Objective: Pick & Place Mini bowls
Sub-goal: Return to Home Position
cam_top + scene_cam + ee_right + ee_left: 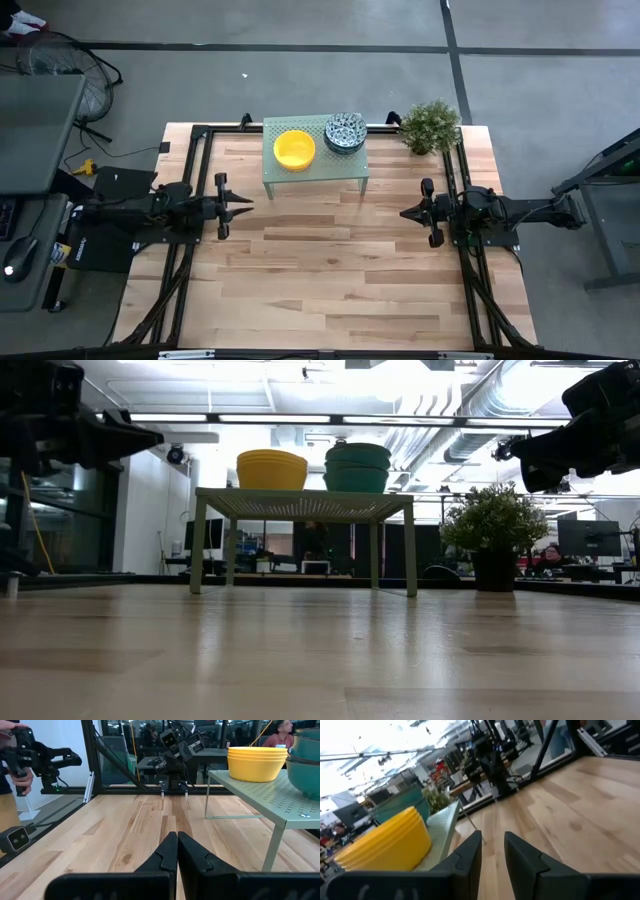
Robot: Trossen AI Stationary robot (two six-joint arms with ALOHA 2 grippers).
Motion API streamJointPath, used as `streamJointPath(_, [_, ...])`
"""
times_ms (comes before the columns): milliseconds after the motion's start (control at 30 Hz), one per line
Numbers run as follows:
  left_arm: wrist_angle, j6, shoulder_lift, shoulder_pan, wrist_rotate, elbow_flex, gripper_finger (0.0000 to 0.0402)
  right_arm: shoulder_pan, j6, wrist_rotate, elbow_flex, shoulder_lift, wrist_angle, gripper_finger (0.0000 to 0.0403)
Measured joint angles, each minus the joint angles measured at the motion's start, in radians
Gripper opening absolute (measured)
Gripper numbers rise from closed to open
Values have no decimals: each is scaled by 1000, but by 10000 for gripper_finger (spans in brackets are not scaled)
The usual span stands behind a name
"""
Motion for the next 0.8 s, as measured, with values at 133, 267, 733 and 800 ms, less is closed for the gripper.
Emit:
streamJointPath(133, [-7,2,1,0,3,0,78,0,0,0,0,0,0,0])
streamJointPath(267, [-8,5,1,0,3,-1,78,0,0,0,0,0,0,0])
streamJointPath(733, [-9,5,1,0,3,-1,78,0,0,0,0,0,0,0])
streamJointPath(800, [-9,5,1,0,3,-1,78,0,0,0,0,0,0,0])
